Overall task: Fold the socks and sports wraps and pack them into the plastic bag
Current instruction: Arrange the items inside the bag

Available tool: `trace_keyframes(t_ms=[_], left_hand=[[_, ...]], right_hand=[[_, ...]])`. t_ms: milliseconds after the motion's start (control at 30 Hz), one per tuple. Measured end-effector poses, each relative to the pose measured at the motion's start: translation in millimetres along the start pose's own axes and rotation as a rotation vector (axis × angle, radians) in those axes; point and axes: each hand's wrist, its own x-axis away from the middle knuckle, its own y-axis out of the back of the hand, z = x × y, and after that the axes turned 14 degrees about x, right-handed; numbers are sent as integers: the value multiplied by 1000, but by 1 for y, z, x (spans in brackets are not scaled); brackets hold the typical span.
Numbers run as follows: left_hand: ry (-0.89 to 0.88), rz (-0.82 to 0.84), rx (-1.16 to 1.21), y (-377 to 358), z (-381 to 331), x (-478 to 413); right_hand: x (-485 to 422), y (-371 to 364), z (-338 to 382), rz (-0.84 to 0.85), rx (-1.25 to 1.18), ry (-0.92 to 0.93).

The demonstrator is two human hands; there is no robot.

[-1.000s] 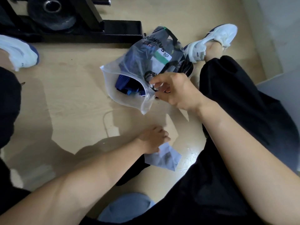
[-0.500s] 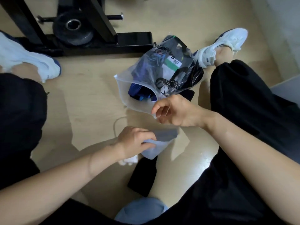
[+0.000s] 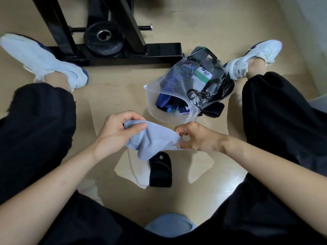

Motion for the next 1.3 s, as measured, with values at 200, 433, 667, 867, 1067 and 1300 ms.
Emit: trace_keyframes(t_ms=[200,433,667,867,1067,1300], left_hand=[[-20,-140,5,23,1,-14],[139,-347,-133,30,27,-24],[229,-311,92,-6,17,-24],[301,-178,273,-39,4,-13],[325,-93,304,-51,2,-8],[356,23,466,-53,-10,-2]], right_hand=[[7,0,-1,-88,110,-76],[23,8,10,-334,-17,-184],[12,0,23,-503,-391,-177],[8,-10,30,-482,-526,-133],[5,-20,39,-405,-532,-108],[6,-21,42,-399,-566,-138]])
